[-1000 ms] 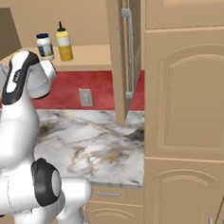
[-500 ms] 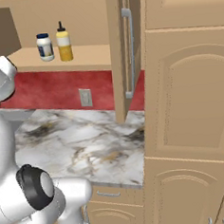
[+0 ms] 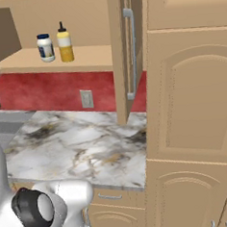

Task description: Move the mayonnaise and mustard from the cabinet to the dining counter.

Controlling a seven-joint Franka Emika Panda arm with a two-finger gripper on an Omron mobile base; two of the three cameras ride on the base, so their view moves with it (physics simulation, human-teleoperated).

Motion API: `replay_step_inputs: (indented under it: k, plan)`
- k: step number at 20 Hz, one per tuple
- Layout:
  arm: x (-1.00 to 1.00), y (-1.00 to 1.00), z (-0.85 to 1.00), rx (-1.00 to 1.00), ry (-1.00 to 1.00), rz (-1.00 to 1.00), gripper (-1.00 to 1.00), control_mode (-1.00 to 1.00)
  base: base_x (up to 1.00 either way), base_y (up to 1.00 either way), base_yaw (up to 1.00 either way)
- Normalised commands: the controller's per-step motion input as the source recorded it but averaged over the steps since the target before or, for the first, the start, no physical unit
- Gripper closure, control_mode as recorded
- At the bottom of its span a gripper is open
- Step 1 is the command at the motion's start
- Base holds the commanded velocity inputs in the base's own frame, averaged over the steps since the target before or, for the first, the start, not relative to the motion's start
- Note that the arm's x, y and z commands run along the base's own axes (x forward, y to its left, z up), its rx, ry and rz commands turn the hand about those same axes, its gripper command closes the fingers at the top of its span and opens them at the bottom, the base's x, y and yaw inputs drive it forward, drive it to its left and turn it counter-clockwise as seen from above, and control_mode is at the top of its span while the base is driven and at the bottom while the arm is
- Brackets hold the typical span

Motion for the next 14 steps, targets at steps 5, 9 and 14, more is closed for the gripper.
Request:
replay_step_inputs:
  k: [5,9,14]
  plan:
    - [-0.32,-0.48,0.00,0.00,0.05,-0.06,1.00,-1.00,0.00,0.00,0.00]
    - [0.00,-0.85,0.00,0.00,0.26,-0.04,1.00,-1.00,0.00,0.00,0.00]
    - [0.00,-0.46,-0.03,0.00,0.23,-0.05,-1.00,-1.00,0.00,0.00,0.00]
